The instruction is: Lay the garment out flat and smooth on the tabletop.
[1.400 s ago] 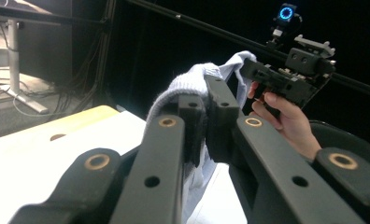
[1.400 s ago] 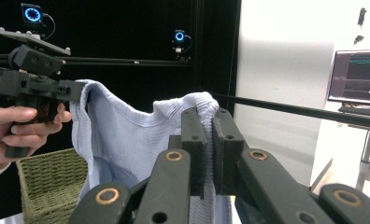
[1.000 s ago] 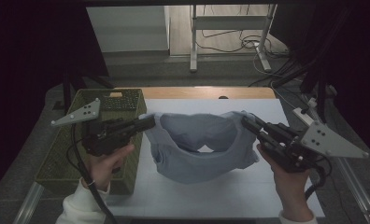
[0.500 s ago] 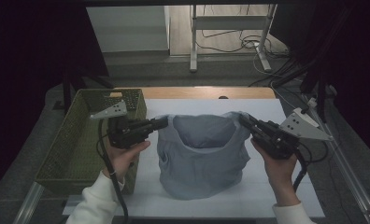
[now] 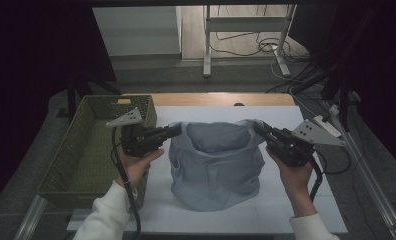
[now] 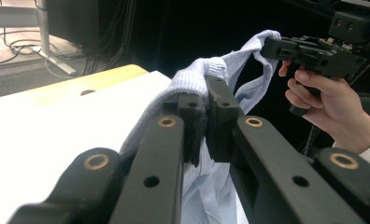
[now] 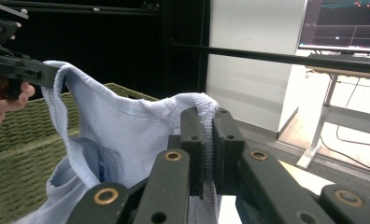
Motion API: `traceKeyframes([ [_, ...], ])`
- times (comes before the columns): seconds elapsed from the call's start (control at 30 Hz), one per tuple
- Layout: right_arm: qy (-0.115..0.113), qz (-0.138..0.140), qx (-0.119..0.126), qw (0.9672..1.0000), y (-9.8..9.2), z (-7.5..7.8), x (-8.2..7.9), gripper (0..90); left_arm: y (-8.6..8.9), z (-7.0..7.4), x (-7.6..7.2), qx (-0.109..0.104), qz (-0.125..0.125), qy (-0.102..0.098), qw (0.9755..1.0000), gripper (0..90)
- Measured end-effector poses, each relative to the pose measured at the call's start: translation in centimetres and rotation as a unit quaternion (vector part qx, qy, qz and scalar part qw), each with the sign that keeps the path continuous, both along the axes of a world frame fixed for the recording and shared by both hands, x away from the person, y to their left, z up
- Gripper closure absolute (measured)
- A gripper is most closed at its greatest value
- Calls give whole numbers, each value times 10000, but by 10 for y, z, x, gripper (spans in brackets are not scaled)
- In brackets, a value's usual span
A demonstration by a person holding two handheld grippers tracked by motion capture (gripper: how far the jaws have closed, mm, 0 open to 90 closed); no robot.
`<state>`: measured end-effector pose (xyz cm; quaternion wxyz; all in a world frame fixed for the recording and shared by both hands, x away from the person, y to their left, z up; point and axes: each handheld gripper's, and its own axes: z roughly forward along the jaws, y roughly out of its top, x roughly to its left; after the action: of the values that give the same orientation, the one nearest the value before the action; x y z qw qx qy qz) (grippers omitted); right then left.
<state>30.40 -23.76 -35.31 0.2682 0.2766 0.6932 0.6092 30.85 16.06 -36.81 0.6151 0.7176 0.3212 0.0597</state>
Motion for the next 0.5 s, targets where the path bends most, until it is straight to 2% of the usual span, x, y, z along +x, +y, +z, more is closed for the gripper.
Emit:
traceKeyframes([
  [0.1, 56, -50, 2, 10000, 0, -4, 11, 841, -3, -1, 11, 85, 68, 48, 9999, 843],
  [0.17, 120, -86, -12, 9999, 1, -8, 19, 815, -6, -2, 20, 202, 163, 111, 9996, 808],
  [0.2, 158, -146, -48, 9998, 1, -10, 23, 719, -7, -2, 24, 334, 293, 181, 9988, 725],
  [0.23, 248, -258, -117, 9993, 3, -12, 27, 531, -9, -3, 28, 438, 321, 292, 9981, 548],
  [0.27, 322, -413, -170, 9985, 4, -14, 30, 410, -11, -5, 31, 493, 348, 426, 9973, 370],
  [0.3, 353, -492, -202, 9980, 4, -16, 31, 377, -12, -7, 33, 517, 368, 547, 9965, 292],
  [0.4, 475, -392, -74, 9981, 1, -18, 31, 374, -11, -15, 34, 548, 380, 650, 9957, 220],
  [0.5, 477, -361, -57, 9982, -1, -18, 28, 374, -10, -19, 34, 563, 353, 743, 9950, 199],
])
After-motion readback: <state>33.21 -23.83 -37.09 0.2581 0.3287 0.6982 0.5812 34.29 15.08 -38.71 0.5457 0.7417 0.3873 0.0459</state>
